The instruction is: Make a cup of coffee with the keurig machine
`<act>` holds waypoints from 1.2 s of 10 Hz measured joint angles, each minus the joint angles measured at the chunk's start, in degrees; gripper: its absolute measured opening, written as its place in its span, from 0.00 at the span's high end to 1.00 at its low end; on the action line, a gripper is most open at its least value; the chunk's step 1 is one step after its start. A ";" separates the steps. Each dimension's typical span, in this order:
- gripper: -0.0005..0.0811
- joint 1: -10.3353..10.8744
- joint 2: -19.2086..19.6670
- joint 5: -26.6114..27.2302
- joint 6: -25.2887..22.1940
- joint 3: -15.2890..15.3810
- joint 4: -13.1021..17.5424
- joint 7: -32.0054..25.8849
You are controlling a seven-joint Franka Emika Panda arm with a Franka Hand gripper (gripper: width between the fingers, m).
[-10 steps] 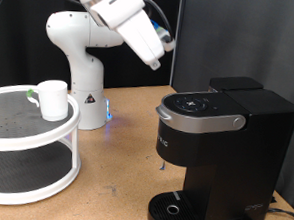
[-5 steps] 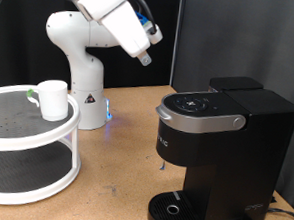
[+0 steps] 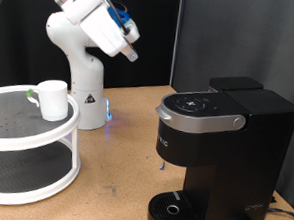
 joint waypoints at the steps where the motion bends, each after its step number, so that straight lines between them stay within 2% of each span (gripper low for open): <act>1: 0.99 -0.36 -2.12 0.00 -0.52 -0.24 -1.54 0.70; 2: 0.99 -0.35 -1.96 -0.01 -0.17 -0.16 -1.54 0.69; 3: 0.99 -0.35 -1.97 1.60 3.59 0.32 -2.15 1.62; 4: 0.99 -0.24 -2.21 5.63 9.32 1.13 -3.67 2.07; 5: 0.99 -0.24 -2.73 8.86 12.83 1.60 -5.33 2.60; 6: 0.99 -0.31 -3.56 10.58 14.31 1.59 -6.67 3.35; 7: 0.99 -0.39 -4.82 11.01 14.40 1.35 -7.93 4.10; 9: 0.99 -1.05 -8.48 10.35 11.27 0.23 -10.04 4.87; 12: 0.99 -3.28 -14.26 5.06 5.27 -0.44 -12.05 6.85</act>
